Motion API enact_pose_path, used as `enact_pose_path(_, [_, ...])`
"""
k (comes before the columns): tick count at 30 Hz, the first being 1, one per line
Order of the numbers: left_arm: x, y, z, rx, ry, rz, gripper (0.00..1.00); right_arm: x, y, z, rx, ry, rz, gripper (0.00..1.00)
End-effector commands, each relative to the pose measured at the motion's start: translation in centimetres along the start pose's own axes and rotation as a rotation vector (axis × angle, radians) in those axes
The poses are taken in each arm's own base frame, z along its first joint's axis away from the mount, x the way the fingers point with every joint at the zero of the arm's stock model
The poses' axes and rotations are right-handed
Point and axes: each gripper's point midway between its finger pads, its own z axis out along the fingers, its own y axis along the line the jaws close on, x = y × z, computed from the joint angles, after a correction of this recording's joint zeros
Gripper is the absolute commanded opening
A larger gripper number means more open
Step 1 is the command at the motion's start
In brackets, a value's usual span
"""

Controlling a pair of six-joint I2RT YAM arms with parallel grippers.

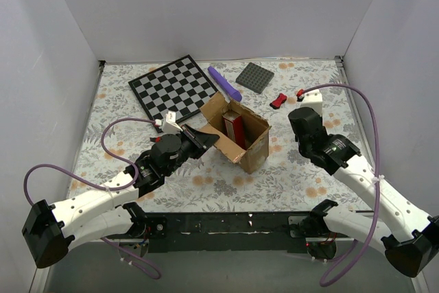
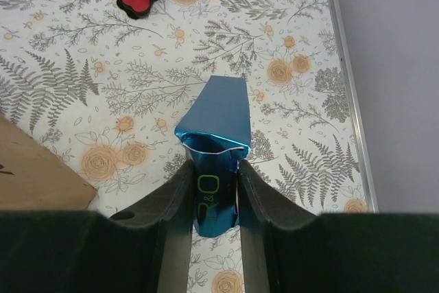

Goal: Unpack the express box

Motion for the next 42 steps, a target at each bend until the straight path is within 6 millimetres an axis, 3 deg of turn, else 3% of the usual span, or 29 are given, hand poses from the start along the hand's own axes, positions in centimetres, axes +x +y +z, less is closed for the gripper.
enact_pose_path(1, [0.6,8.8,-0.4,-0.292,0.007,0.143,0.06,-0.1,1.3,1.1,-0.060,0.009,0.064,0.42])
enact_pose_path(5, [0.6,9.3,-0.6,-0.299,0.008,0.144,0.07,-0.4,1.8,0.9,-0.091,0.010,0.076,0.53])
enact_pose_path(9, [0.5,9.0,-0.6,-0.293,0.002,0.145,0.08,-2.5,1.8,-0.2,-0.128,-0.018,0.111,0.59])
enact_pose_path(13, [0.5,8.9,-0.6,-0.292,0.007,0.154,0.08,-6.3,1.7,-2.6,-0.202,-0.095,0.205,0.61])
enact_pose_path(18, [0.7,9.3,-0.5,-0.305,0.017,0.168,0.09,-13.0,2.4,-8.0,-0.438,-0.316,0.345,0.61])
enact_pose_path(21, [0.9,9.5,-0.4,-0.316,0.028,0.185,0.09,-16.7,4.9,-11.9,-0.675,-0.414,0.327,0.66])
enact_pose_path(22, [1.0,9.6,-0.3,-0.320,0.034,0.189,0.09,-16.2,7.2,-11.8,-0.758,-0.351,0.273,0.66])
enact_pose_path(23, [1.0,9.6,-0.3,-0.323,0.039,0.198,0.09,-16.1,8.2,-11.8,-0.787,-0.319,0.247,0.66])
enact_pose_path(24, [1.2,9.8,-0.1,-0.333,0.047,0.204,0.09,-18.4,8.2,-13.0,-0.804,-0.357,0.260,0.66])
enact_pose_path(25, [1.4,9.9,-0.1,-0.336,0.060,0.208,0.08,-18.4,10.3,-12.4,-0.831,-0.320,0.232,0.66])
enact_pose_path(26, [1.5,9.8,0.1,-0.337,0.064,0.210,0.09,-16.1,11.4,-12.5,-0.865,-0.233,0.138,0.61])
enact_pose_path(28, [1.9,10.1,0.4,-0.349,0.086,0.217,0.08,-15.5,13.3,-12.6,-0.874,-0.217,0.063,0.61])
enact_pose_path(34, [3.2,10.3,1.2,-0.357,0.153,0.247,0.07,-14.2,17.3,-12.3,-0.915,-0.169,-0.055,0.66])
enact_pose_path(42, [3.4,10.7,1.2,-0.361,0.159,0.248,0.07,-10.5,18.6,-8.0,-0.794,-0.062,-0.195,0.65])
